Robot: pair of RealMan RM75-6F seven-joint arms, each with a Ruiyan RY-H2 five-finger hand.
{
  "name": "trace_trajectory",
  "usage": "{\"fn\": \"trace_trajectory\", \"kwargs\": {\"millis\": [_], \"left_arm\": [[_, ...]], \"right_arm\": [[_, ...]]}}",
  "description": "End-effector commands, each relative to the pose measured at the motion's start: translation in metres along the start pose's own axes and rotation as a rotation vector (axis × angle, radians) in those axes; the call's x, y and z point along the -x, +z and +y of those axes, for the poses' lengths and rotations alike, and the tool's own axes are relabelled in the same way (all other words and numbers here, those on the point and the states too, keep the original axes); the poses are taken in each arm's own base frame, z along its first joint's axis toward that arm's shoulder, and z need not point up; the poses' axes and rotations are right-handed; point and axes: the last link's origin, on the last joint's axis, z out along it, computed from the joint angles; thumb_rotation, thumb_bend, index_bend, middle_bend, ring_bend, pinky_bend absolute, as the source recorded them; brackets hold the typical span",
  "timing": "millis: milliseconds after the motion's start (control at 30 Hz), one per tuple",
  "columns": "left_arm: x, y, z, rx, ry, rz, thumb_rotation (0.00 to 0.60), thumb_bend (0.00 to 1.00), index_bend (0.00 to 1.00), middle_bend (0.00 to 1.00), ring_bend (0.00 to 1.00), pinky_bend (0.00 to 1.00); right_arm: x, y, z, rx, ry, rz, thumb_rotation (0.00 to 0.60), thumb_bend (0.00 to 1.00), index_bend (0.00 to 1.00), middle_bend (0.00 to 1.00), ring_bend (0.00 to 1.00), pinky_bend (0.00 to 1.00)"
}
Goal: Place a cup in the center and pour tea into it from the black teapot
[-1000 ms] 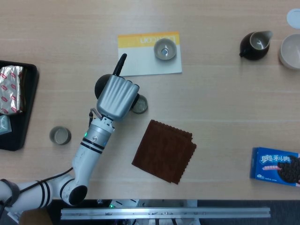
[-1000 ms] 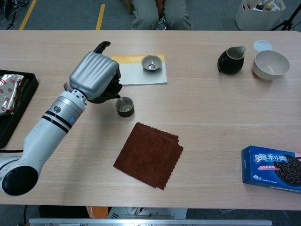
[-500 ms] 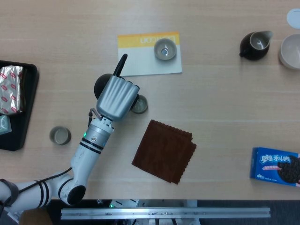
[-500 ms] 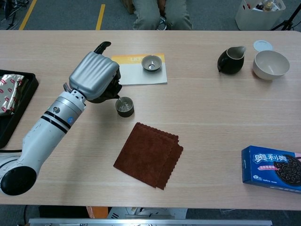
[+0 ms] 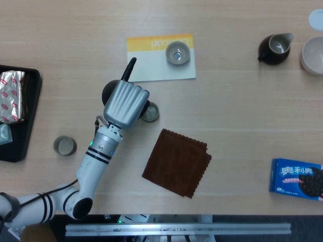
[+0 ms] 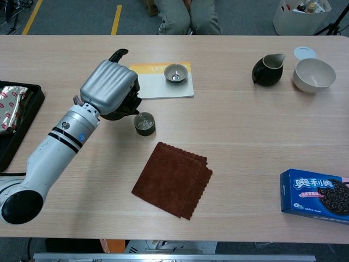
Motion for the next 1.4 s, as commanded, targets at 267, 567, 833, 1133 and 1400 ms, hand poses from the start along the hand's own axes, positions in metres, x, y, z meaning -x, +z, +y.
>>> {"fn": "trace_trajectory", "kwargs": {"millis": [267,567,833,1133,1400], "left_arm": [[-0.003,0.003,-0.004,-0.041,-0.115,-0.026,0.593,0.38,0.92,1.0,0.85,0.09],[-0.009,0.004,-0.013,-0.114,-0.335,-0.076,0.593,0.38,0.92,1.0,0.85,0.09],[-0.011,0.004,-0.039,-0.178,-0.441,-0.053,0.594,0.38,0.92,1.0,0.84,0.09],[-0.002,0.0,-0.059,-0.227,-0.479,-0.049,0.598,0.38,0.9,0.98,0.81,0.09],[0.017,-0.007,-0.076,-0.273,-0.482,-0.059,0.6,0.38,0.89,0.97,0.8,0.09]], "right_arm": [[-0.003,0.001,-0.002,-0.004,0.014,0.005,0.6,0.23,0.08,0.11,0.0,0.0],[-0.005,0.0,-0.003,0.003,0.019,0.009,0.6,0.23,0.08,0.11,0.0,0.0],[-0.005,-0.002,-0.003,0.004,0.027,0.011,0.6,0.23,0.08,0.11,0.0,0.0],[-0.004,-0.003,-0.004,-0.005,0.034,0.009,0.6,0.23,0.09,0.11,0.0,0.0],[-0.003,-0.004,-0.002,0.0,0.039,0.004,0.6,0.23,0.09,0.11,0.0,0.0]]}}
